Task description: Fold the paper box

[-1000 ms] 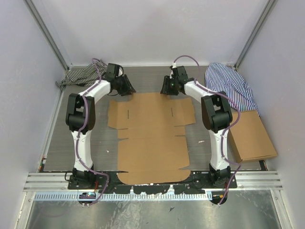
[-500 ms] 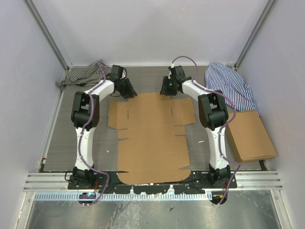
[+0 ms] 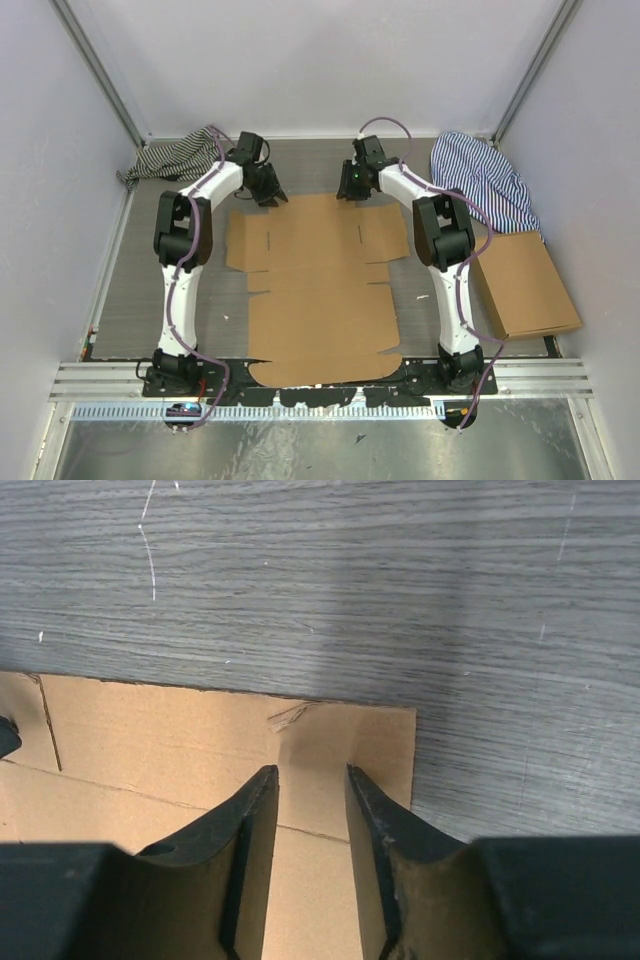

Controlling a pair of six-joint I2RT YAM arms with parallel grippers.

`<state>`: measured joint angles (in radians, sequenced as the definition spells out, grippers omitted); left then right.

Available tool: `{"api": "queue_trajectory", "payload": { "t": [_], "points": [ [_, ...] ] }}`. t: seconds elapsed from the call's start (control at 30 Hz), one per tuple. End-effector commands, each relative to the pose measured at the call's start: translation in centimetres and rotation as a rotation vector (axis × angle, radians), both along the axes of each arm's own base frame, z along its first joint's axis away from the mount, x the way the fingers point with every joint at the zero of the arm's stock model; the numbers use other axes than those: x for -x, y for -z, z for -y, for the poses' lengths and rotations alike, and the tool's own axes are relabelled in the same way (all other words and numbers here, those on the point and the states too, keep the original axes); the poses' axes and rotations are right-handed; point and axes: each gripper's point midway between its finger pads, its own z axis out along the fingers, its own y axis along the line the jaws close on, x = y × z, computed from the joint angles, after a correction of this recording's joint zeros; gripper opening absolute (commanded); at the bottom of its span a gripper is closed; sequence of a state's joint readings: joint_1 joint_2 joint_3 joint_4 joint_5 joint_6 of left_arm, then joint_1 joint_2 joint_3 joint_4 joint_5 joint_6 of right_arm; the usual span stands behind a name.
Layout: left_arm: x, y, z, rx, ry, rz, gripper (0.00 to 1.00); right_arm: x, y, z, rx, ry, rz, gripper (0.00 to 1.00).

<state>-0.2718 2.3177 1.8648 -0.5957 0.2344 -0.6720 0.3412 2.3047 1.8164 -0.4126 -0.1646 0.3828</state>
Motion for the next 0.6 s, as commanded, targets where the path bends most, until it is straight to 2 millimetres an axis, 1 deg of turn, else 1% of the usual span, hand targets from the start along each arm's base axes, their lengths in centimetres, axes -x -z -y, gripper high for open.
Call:
{"api": "queue_trajectory", "payload": {
  "t": [0.0, 0.1, 0.2, 0.23, 0.27, 0.37, 0.4, 0.43, 0.47, 0.5, 0.53, 0.57],
  "points": [
    [1.9, -0.7, -1.9, -0.076, -0.004, -0.045, 0.48, 0.1, -3.3, 0.8, 0.046, 0.027, 0.039, 0.43],
    [1.2, -4.5, -2.3, -0.061, -0.013, 0.037, 0.56, -0.4, -7.0, 1.5, 0.047, 0.045, 0.113, 0.48],
    [1.1, -8.3, -3.2, -0.049, -0.025, 0.101, 0.60, -0.6, -11.0, 2.6, 0.043, 0.073, 0.183, 0.51],
    [1.3, -9.4, -3.4, -0.046, -0.027, 0.116, 0.62, -0.5, -12.2, 3.2, 0.046, 0.085, 0.200, 0.53],
    [1.7, -11.0, -3.8, -0.043, -0.032, 0.140, 0.62, -0.2, -13.3, 3.7, 0.051, 0.098, 0.212, 0.55],
    [3.5, -13.5, -4.5, -0.046, -0.041, 0.176, 0.63, 1.6, -15.8, 5.3, 0.078, 0.130, 0.226, 0.64],
    [4.4, -13.8, -4.7, -0.045, -0.043, 0.178, 0.64, 2.5, -16.2, 5.8, 0.088, 0.137, 0.221, 0.66],
    [5.3, -14.3, -5.0, -0.041, -0.044, 0.187, 0.64, 3.6, -16.1, 6.3, 0.096, 0.141, 0.209, 0.67],
    [6.9, -13.4, -5.3, -0.047, -0.044, 0.162, 0.64, 4.9, -16.6, 6.7, 0.095, 0.142, 0.210, 0.68],
    [7.8, -14.3, -5.5, -0.040, -0.048, 0.184, 0.65, 6.1, -15.4, 7.1, 0.106, 0.141, 0.180, 0.69],
    [9.7, -13.1, -6.0, -0.046, -0.047, 0.156, 0.65, 7.6, -14.8, 7.6, 0.111, 0.144, 0.161, 0.70],
    [11.2, -12.4, -6.2, -0.047, -0.046, 0.141, 0.66, 9.1, -14.0, 8.1, 0.115, 0.148, 0.144, 0.70]
  ]
}}
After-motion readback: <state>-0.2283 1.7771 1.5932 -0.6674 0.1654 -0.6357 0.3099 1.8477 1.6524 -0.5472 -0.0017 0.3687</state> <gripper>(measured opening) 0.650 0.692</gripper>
